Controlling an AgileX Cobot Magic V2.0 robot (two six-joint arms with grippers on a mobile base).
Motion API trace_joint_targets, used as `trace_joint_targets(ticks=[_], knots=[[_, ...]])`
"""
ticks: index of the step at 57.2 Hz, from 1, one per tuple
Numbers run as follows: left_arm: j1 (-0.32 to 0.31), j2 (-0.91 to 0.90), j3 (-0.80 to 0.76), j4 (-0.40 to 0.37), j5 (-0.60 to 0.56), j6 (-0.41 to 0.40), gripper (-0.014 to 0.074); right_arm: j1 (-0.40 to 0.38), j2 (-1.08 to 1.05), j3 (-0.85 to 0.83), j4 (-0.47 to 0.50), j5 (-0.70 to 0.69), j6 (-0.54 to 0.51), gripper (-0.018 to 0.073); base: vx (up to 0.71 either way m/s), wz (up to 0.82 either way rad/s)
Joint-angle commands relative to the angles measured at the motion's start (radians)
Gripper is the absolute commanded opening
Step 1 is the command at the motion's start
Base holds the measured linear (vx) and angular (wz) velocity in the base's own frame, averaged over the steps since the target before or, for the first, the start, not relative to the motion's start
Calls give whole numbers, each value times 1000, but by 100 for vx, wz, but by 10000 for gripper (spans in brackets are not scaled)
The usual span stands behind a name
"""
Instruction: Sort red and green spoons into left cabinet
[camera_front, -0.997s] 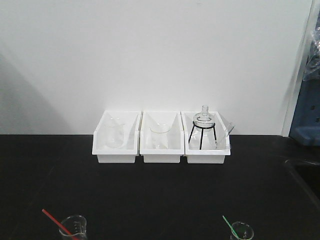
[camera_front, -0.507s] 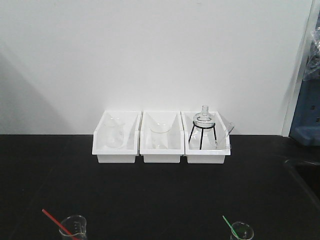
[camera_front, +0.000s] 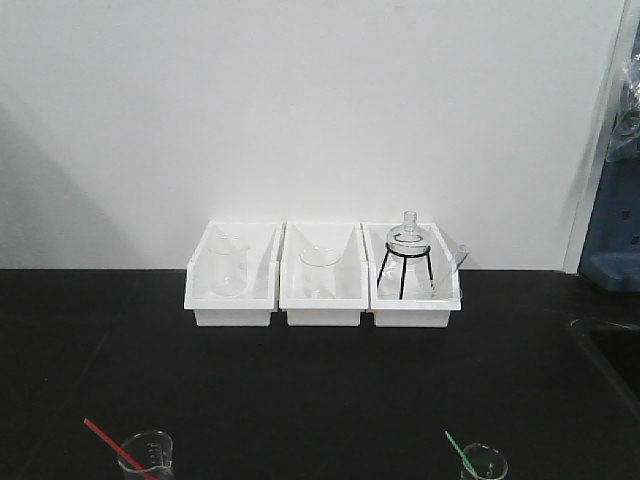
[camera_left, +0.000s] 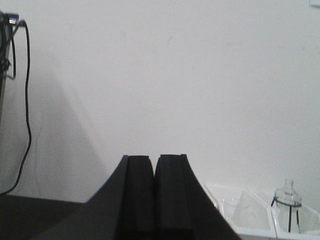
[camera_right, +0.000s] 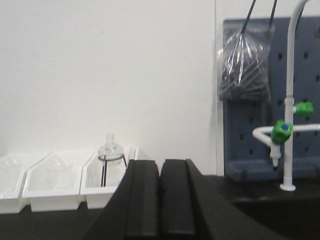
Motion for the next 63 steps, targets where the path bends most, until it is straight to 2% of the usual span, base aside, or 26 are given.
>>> trace_joint_targets(ticks=[1, 7, 14, 35, 42, 43, 53, 63], knots=[[0, 45, -115, -4, 45, -9, -6, -4, 41, -112, -31, 16, 0, -6, 0, 0], [0, 143, -184, -4, 134, -9, -6, -4, 128, -178, -38, 117, -2, -6, 0, 0], [0, 261, -197, -4, 145, -9, -6, -4, 248, -189, -45, 163, -3, -3, 0, 0], [0, 468, -197, -4, 152, -9, 11, -4, 463, -189, -40, 61, 5, 5, 0, 0], [0, 507, -197, -4, 152, -9, 39, -4, 498, -189, -1, 28, 25, 17, 0, 0], [0, 543, -197, -4, 150, -9, 90, -4, 538, -189, 26, 29, 32, 31, 0, 0], [0, 617, -197, -4, 106, -8, 234, -4, 617, -189, 8, -10, 27, 76, 0, 0], [0, 720, -197, -4, 7, 12, 409, -4, 708, -180, 2, -216, 19, 133, 0, 0]])
